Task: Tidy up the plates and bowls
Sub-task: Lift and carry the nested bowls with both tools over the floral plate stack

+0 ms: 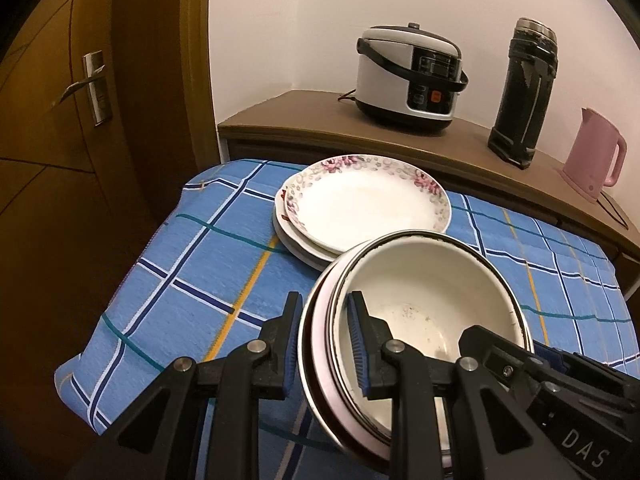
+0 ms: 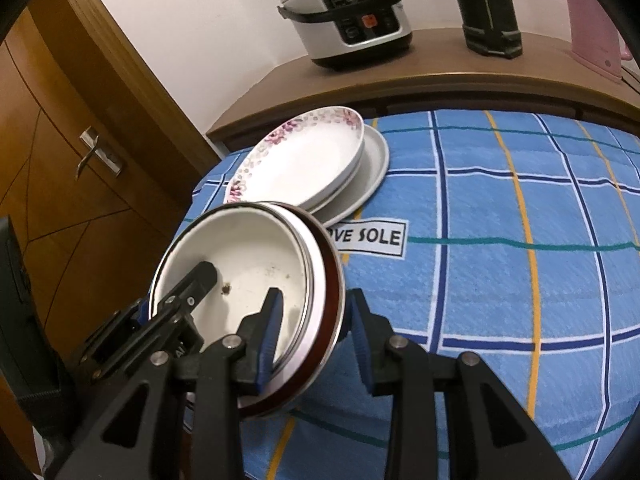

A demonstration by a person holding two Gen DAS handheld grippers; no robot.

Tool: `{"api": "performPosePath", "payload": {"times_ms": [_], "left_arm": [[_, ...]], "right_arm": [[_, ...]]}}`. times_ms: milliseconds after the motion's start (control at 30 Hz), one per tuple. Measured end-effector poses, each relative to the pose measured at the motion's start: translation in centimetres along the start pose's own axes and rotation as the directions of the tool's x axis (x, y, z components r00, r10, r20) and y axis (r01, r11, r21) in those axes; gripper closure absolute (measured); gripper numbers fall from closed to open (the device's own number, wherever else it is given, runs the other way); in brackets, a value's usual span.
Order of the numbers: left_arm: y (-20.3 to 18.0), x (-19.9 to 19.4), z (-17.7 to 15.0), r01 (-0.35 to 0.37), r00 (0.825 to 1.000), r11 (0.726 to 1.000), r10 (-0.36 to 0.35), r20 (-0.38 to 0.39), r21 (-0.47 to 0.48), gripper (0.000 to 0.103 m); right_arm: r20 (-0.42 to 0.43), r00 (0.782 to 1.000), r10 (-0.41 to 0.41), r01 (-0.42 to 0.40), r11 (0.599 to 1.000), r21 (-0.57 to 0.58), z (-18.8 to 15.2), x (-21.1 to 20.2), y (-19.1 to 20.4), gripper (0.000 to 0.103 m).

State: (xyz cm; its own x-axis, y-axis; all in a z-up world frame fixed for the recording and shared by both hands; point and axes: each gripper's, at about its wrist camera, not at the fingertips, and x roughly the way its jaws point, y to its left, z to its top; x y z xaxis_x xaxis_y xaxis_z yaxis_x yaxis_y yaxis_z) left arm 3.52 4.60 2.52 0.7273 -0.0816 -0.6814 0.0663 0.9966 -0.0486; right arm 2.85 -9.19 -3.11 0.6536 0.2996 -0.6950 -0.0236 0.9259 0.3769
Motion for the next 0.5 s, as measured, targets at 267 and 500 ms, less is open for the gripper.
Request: {"api": "performPosePath", "payload": {"times_ms": [267,500], "left_arm": [[0.5,0.2,1.0,-0.001,1.0,1.0,0.001,0.011,-0.008,0.078],[0.5,0.4,1.9,0.003,1.0,1.0,-0.003,0.025,-0.01,0.077]], "right_arm": [[0.007,1.0,0.008,-0.008,1.0,-0.011,0.7,0.1,0.7,0.069],[0.021,1.0,0.005,-0.005,1.0,-0.016,1.5,-0.1,1.1,0.069]]}}
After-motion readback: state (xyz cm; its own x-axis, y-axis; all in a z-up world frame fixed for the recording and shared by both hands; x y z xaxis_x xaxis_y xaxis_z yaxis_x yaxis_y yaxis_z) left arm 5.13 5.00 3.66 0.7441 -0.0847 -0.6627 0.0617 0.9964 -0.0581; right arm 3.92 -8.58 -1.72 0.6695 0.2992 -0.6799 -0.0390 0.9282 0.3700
